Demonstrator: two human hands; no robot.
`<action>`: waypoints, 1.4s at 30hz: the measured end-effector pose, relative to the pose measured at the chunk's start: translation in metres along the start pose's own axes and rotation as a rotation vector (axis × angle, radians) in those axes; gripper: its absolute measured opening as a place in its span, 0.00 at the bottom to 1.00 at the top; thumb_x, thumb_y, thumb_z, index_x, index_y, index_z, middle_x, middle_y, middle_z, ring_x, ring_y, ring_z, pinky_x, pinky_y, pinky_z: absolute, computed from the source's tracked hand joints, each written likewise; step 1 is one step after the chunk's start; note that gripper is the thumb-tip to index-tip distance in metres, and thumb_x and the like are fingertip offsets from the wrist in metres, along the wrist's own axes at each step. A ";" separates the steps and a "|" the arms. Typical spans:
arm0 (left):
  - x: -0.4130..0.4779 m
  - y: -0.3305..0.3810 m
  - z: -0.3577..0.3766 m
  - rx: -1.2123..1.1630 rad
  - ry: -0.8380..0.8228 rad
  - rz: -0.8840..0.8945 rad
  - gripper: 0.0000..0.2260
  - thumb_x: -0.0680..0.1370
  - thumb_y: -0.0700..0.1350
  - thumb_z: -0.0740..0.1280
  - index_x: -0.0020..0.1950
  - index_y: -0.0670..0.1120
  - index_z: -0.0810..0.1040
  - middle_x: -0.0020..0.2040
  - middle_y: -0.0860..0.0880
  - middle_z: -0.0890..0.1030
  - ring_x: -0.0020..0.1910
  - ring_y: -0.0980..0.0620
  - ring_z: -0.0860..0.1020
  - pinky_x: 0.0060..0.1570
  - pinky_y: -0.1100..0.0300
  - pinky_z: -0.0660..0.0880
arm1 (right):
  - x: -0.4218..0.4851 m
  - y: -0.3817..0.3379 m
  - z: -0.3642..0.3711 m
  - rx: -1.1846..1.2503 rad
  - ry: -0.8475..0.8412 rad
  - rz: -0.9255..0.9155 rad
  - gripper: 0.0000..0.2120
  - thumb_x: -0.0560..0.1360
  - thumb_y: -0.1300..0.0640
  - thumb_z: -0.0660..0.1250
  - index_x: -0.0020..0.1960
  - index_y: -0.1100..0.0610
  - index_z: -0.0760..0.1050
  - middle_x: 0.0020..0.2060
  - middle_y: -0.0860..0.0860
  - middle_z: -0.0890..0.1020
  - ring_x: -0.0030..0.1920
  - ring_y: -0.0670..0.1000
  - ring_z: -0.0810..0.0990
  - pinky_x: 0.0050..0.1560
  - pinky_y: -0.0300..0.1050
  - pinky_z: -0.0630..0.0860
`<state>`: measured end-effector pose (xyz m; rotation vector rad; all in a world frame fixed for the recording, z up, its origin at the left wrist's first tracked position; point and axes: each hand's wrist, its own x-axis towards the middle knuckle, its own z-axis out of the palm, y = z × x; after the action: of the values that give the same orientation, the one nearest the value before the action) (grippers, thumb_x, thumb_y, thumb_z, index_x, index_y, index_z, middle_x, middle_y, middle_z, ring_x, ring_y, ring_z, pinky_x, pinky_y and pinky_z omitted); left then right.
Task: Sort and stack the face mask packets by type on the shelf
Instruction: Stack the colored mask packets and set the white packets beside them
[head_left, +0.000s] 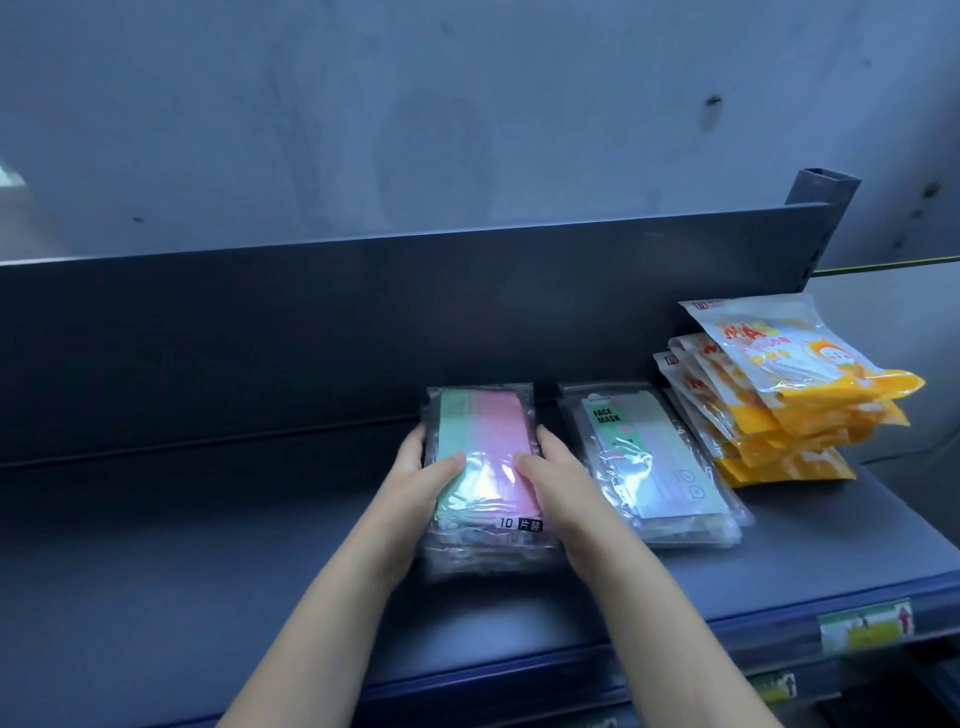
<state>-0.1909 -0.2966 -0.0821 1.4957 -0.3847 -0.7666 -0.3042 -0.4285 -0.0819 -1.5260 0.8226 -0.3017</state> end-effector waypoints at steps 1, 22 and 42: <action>-0.002 0.000 -0.005 -0.027 0.001 0.011 0.21 0.82 0.37 0.66 0.74 0.50 0.71 0.60 0.45 0.86 0.54 0.45 0.87 0.47 0.54 0.83 | -0.001 0.000 0.008 0.008 -0.001 -0.012 0.38 0.78 0.51 0.63 0.85 0.49 0.54 0.81 0.44 0.66 0.77 0.49 0.70 0.77 0.52 0.68; -0.028 -0.012 -0.098 -0.125 0.037 0.106 0.16 0.84 0.33 0.59 0.69 0.45 0.75 0.60 0.38 0.85 0.52 0.43 0.86 0.45 0.53 0.83 | -0.010 -0.012 0.099 0.129 -0.218 -0.093 0.21 0.84 0.60 0.60 0.73 0.42 0.68 0.58 0.37 0.82 0.49 0.34 0.85 0.48 0.31 0.80; -0.024 -0.006 -0.122 0.051 0.054 0.059 0.34 0.82 0.63 0.62 0.85 0.58 0.54 0.81 0.59 0.64 0.77 0.54 0.70 0.78 0.51 0.64 | 0.002 0.000 0.113 0.220 -0.218 0.013 0.35 0.78 0.25 0.57 0.75 0.45 0.75 0.72 0.45 0.79 0.73 0.48 0.77 0.76 0.53 0.68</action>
<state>-0.1280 -0.1895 -0.0923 1.5429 -0.4080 -0.6730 -0.2309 -0.3441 -0.0996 -1.3204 0.6061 -0.2044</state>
